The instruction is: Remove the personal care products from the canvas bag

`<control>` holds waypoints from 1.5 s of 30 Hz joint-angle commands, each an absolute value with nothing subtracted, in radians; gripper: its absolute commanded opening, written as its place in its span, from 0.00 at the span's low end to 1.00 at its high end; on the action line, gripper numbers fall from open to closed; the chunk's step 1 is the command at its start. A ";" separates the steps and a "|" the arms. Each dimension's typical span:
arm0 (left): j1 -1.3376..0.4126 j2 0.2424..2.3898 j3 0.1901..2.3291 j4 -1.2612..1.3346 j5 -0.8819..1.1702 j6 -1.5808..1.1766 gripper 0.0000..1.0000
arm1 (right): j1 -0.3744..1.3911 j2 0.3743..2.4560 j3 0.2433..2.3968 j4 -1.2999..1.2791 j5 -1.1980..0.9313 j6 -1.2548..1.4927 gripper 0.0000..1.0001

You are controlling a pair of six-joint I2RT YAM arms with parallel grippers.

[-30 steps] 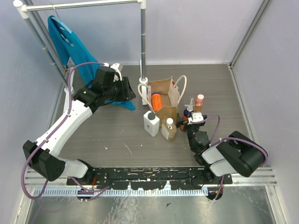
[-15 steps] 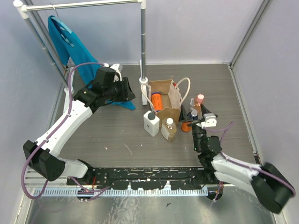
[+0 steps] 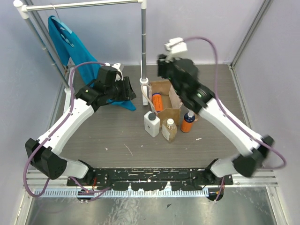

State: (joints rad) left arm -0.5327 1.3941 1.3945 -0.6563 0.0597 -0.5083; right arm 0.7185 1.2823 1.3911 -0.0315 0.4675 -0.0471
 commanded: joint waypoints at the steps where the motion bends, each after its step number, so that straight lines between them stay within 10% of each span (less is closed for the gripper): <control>1: -0.529 1.390 1.448 -0.671 0.054 -0.519 0.54 | 0.683 1.588 1.687 -0.626 0.255 0.096 0.59; 30: -0.530 1.384 1.452 -0.681 0.069 -0.536 0.55 | 0.515 2.091 1.520 -0.644 -0.012 0.249 0.94; 32: -0.529 1.386 1.453 -0.682 0.069 -0.537 0.55 | 0.515 2.095 1.510 -0.646 -0.013 0.242 0.80; 36: -0.529 1.384 1.454 -0.686 0.069 -0.536 0.55 | 0.515 2.063 1.517 -0.655 0.004 0.234 0.07; 45: -0.529 1.375 1.451 -0.691 0.055 -0.528 0.55 | 0.523 1.539 1.357 -0.382 0.169 0.262 0.01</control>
